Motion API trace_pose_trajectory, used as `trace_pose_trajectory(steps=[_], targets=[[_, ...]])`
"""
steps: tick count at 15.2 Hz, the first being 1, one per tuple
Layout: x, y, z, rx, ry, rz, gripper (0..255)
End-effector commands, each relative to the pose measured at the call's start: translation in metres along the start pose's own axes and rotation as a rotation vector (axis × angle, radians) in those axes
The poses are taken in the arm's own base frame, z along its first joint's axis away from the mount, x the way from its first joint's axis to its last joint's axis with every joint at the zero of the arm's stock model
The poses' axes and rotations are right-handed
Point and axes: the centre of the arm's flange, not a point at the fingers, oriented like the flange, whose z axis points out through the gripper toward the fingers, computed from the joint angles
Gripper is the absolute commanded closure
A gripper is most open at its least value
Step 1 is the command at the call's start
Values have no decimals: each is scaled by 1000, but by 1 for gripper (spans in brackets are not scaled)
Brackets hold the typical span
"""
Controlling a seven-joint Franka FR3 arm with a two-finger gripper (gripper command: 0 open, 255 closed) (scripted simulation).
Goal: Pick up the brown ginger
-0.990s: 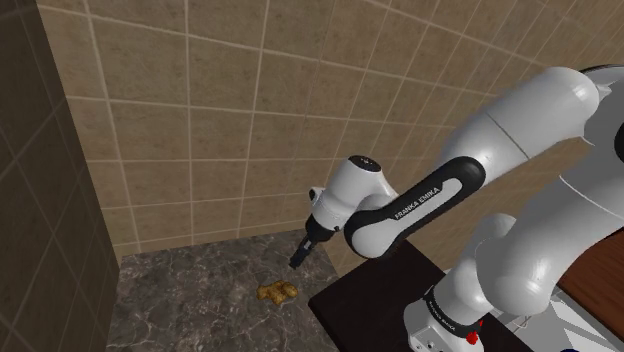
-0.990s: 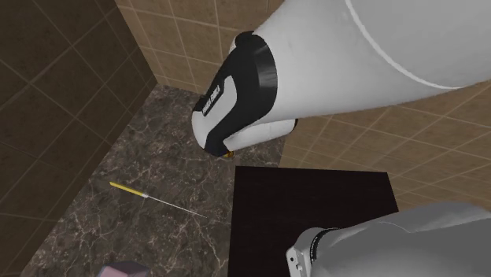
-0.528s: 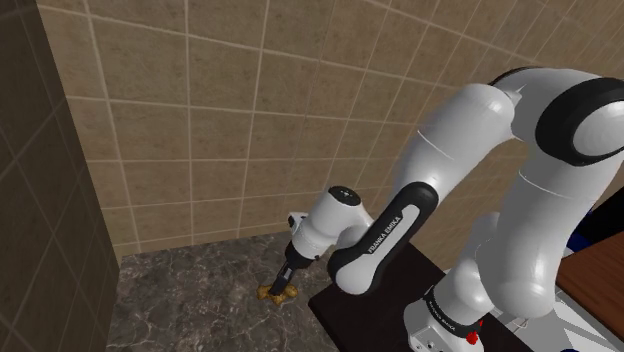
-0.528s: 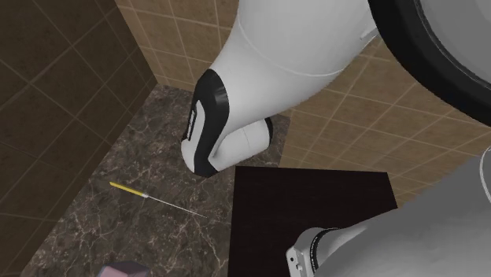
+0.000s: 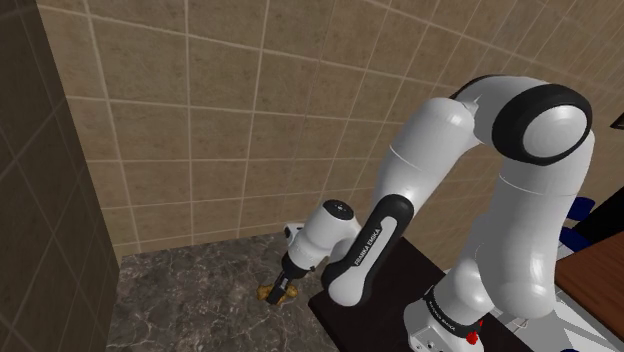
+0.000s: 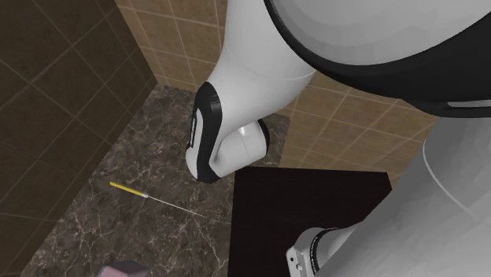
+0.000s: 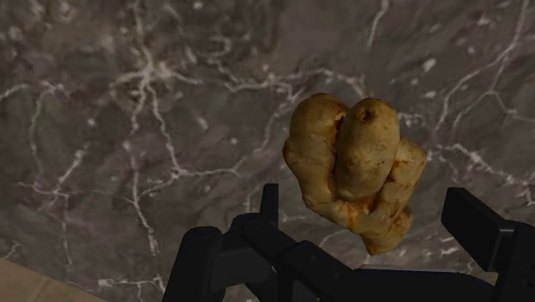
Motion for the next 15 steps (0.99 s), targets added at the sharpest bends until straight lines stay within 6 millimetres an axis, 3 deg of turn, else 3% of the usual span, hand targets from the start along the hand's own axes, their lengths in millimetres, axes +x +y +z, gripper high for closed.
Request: trace_pose_trajectory(steps=[1, 10, 15], targets=[[0, 0, 2, 0, 0, 0, 255], [-1, 0, 2, 0, 0, 0, 255], [5, -2, -24, 0, 0, 0, 255]])
